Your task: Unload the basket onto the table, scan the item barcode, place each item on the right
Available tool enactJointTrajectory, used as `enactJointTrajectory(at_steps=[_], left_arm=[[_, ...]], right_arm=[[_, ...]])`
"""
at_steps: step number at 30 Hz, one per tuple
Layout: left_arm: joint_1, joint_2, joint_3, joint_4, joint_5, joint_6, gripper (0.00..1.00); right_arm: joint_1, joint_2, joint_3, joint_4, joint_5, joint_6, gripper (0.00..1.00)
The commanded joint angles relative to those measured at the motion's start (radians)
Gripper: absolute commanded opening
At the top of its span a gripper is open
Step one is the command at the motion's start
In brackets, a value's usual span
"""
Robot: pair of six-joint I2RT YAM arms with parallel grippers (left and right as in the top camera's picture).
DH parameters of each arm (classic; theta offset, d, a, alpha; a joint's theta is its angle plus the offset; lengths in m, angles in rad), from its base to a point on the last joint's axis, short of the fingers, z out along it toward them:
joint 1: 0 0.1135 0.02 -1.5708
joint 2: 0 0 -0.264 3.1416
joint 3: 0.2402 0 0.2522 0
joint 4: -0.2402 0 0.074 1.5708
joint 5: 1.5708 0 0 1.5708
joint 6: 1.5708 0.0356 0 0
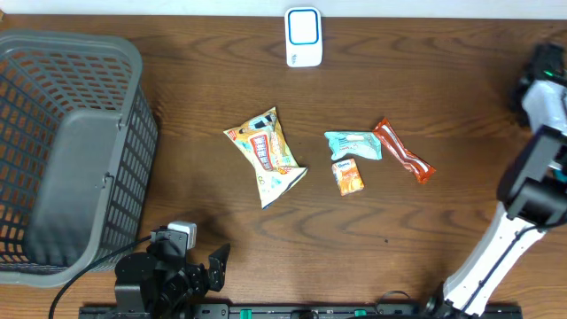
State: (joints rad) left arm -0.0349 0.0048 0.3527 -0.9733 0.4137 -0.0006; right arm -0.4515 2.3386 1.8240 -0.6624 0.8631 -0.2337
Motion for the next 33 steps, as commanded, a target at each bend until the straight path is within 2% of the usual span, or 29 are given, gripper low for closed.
enactJointTrajectory(at_steps=[1, 2, 8, 13, 16, 18, 19, 20, 23, 25, 33], left_arm=[[-0.004, 0.0, 0.001, -0.015, 0.009, -0.001, 0.99], [-0.004, 0.0, 0.001, -0.015, 0.009, -0.001, 0.99], [-0.004, 0.0, 0.001, -0.015, 0.009, -0.001, 0.99], [-0.004, 0.0, 0.001, -0.015, 0.009, -0.001, 0.99], [-0.004, 0.0, 0.001, -0.015, 0.009, -0.001, 0.99], [-0.004, 0.0, 0.001, -0.015, 0.009, -0.001, 0.99], [-0.004, 0.0, 0.001, -0.015, 0.009, -0.001, 0.99], [-0.004, 0.0, 0.001, -0.015, 0.009, -0.001, 0.99], [-0.004, 0.0, 0.001, -0.015, 0.009, -0.001, 0.99], [-0.004, 0.0, 0.001, -0.015, 0.009, -0.001, 0.99], [-0.004, 0.0, 0.001, -0.015, 0.009, -0.001, 0.99]], right_arm=[[-0.078, -0.012, -0.036, -0.011, -0.048, 0.085, 0.08], [-0.131, -0.012, -0.039, -0.016, -0.068, 0.092, 0.09], [-0.239, -0.012, -0.039, -0.01, -0.101, 0.099, 0.11], [-0.28, -0.012, -0.039, 0.038, -0.166, 0.098, 0.3], [-0.269, -0.012, -0.037, 0.062, -0.166, 0.098, 0.5], [-0.253, -0.013, -0.025, 0.066, -0.166, 0.098, 0.71], [-0.245, -0.013, -0.015, 0.065, -0.162, 0.098, 0.91], [-0.241, -0.013, -0.009, 0.064, -0.161, 0.098, 0.99], [-0.22, -0.024, 0.023, 0.044, -0.163, 0.1, 0.99], [-0.194, -0.051, 0.044, 0.024, -0.188, 0.15, 0.99], [-0.088, -0.243, 0.056, -0.001, -0.582, 0.167, 0.99]])
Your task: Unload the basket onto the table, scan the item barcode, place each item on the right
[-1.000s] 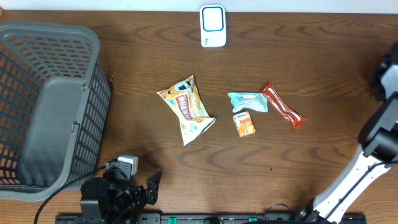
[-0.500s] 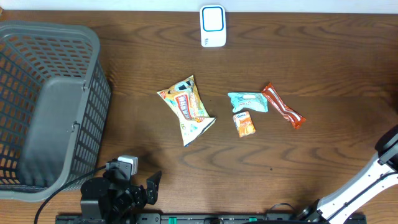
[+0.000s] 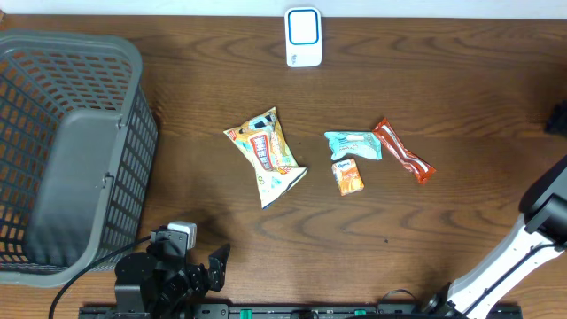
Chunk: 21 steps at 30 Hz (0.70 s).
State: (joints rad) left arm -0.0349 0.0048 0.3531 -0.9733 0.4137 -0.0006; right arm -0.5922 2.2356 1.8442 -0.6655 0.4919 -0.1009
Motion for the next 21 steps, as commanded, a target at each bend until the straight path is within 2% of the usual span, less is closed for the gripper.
enactJointTrajectory(at_steps=[1, 6, 9, 14, 21], left_arm=[[-0.004, 0.0, 0.0, -0.015, 0.009, -0.001, 0.99], [-0.004, 0.0, 0.0, -0.015, 0.009, -0.001, 0.99], [-0.004, 0.0, 0.0, -0.015, 0.009, -0.001, 0.99], [-0.004, 0.0, 0.0, -0.015, 0.009, -0.001, 0.99], [-0.004, 0.0, 0.0, -0.015, 0.009, -0.001, 0.99]], right_arm=[[0.066, -0.171, 0.035, 0.0, -0.265, 0.05, 0.99], [0.136, -0.351, 0.035, -0.038, -0.665, 0.13, 0.99], [0.186, -0.432, 0.035, -0.069, -0.801, 0.13, 0.99], [0.335, -0.546, 0.035, -0.136, -0.722, 0.023, 0.99], [0.634, -0.688, 0.035, -0.154, -0.28, -0.057, 0.99]])
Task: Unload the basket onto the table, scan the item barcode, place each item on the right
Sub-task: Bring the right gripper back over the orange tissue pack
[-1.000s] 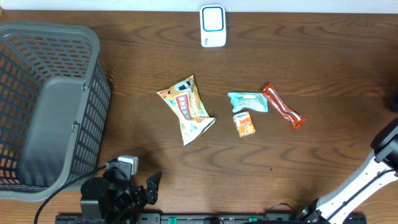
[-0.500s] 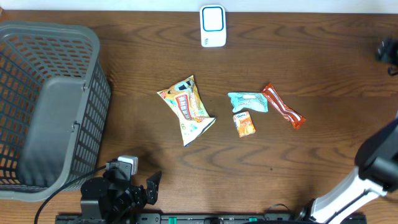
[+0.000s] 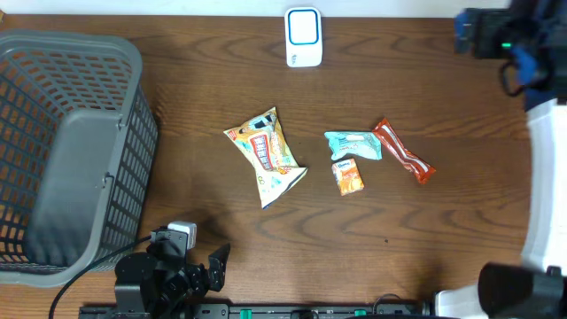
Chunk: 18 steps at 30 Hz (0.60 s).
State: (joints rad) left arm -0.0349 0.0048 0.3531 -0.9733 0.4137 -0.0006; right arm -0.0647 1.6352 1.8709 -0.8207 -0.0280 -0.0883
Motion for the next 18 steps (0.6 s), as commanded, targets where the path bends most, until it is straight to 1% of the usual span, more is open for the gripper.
enactJointTrajectory(at_steps=[1, 3, 6, 11, 14, 15, 18], left_arm=[[-0.004, 0.0, 0.0, -0.015, 0.009, -0.001, 0.98], [-0.004, 0.0, 0.0, -0.015, 0.009, -0.001, 0.99], [-0.004, 0.0, 0.0, -0.015, 0.009, -0.001, 0.99], [-0.004, 0.0, 0.0, -0.015, 0.009, -0.001, 0.99], [-0.004, 0.0, 0.0, -0.015, 0.009, -0.001, 0.98], [-0.004, 0.0, 0.0, -0.015, 0.009, -0.001, 0.99], [-0.004, 0.0, 0.0, -0.015, 0.009, -0.001, 0.99]], right_arm=[[0.143, -0.105, 0.008, 0.002, 0.283, -0.079, 0.99], [0.219, -0.144, 0.008, 0.006, 0.334, -0.092, 0.99], [0.304, -0.191, 0.008, -0.004, 0.335, -0.091, 0.99], [0.341, -0.201, -0.003, -0.041, 0.332, -0.036, 0.99], [0.341, -0.187, -0.003, -0.115, 0.32, 0.059, 0.99], [0.341, -0.178, -0.003, -0.158, 0.303, 0.119, 0.99], [0.341, -0.151, -0.014, -0.241, 0.215, 0.195, 0.99]])
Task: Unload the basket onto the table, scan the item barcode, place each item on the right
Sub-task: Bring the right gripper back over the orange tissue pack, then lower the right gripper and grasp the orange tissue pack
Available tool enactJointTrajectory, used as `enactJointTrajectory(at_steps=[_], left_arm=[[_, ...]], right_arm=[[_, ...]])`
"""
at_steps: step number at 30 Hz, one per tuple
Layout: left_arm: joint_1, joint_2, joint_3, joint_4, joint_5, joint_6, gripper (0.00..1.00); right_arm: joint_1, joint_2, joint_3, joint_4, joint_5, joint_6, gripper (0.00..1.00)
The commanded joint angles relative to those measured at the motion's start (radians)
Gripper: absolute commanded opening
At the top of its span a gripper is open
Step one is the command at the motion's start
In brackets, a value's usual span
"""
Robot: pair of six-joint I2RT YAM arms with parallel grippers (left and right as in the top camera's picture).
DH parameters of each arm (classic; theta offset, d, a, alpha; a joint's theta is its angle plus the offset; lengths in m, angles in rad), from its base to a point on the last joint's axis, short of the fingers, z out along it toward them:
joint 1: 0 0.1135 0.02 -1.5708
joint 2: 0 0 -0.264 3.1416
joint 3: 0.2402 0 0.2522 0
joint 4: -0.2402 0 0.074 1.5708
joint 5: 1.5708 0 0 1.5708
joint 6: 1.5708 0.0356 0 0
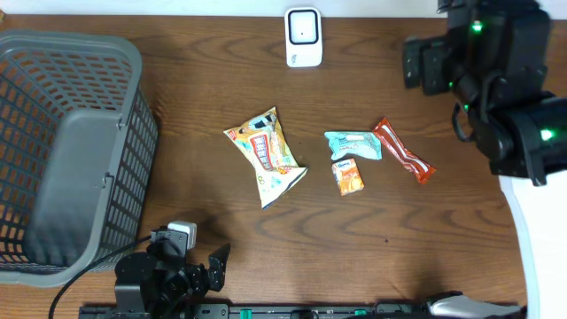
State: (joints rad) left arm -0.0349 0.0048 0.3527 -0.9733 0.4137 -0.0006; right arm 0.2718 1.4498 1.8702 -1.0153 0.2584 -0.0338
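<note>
Four packets lie mid-table in the overhead view: a yellow snack bag (268,155), a light blue packet (353,144), a small orange packet (348,175) and a red-orange bar (403,151). The white scanner (303,37) stands at the back edge. My right gripper (423,66) hangs high over the back right, its black wrist with green lights behind it, above and right of the red-orange bar. Its fingers blur into one dark block. My left gripper (215,264) rests at the front left edge, far from the packets, holding nothing.
A large grey mesh basket (133,133) fills the left side of the table. The left arm's base and cable (146,279) sit along the front edge. The right arm's white link (540,230) runs down the right side.
My right arm has come left and lower from the back right corner and now looms larger over the table's back right. The scanner's screen looks grey instead of blue. The packets lie as before.
The right arm first stood folded at the right edge. Then it was mostly outside the view. Later its wrist showed in the back right corner, and now it hangs near the red-orange bar. The left arm and all packets have stayed put.
</note>
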Motion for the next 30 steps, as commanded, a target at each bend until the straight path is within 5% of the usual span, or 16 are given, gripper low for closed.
enactJointTrajectory(at_steps=[1, 9, 16, 20, 25, 30], left_arm=[[-0.004, 0.0, 0.001, -0.015, 0.009, -0.001, 0.99], [-0.004, 0.0, 0.001, -0.015, 0.009, -0.001, 0.99], [-0.004, 0.0, 0.001, -0.015, 0.009, -0.001, 0.99], [-0.004, 0.0, 0.001, -0.015, 0.009, -0.001, 0.99], [-0.004, 0.0, 0.001, -0.015, 0.009, -0.001, 0.99], [-0.004, 0.0, 0.001, -0.015, 0.009, -0.001, 0.99]], right_arm=[[0.005, 0.044, -0.021, -0.065, -0.111, 0.163, 0.99], [0.005, 0.204, -0.103, -0.231, -0.349, 0.471, 0.99], [0.058, 0.375, -0.253, -0.233, -0.434, 0.395, 0.99], [0.056, 0.452, -0.343, -0.232, -0.431, 0.678, 0.99], [0.051, 0.405, -0.381, -0.204, -0.51, 0.712, 0.95], [0.051, 0.196, -0.406, -0.265, -0.375, 0.715, 0.9]])
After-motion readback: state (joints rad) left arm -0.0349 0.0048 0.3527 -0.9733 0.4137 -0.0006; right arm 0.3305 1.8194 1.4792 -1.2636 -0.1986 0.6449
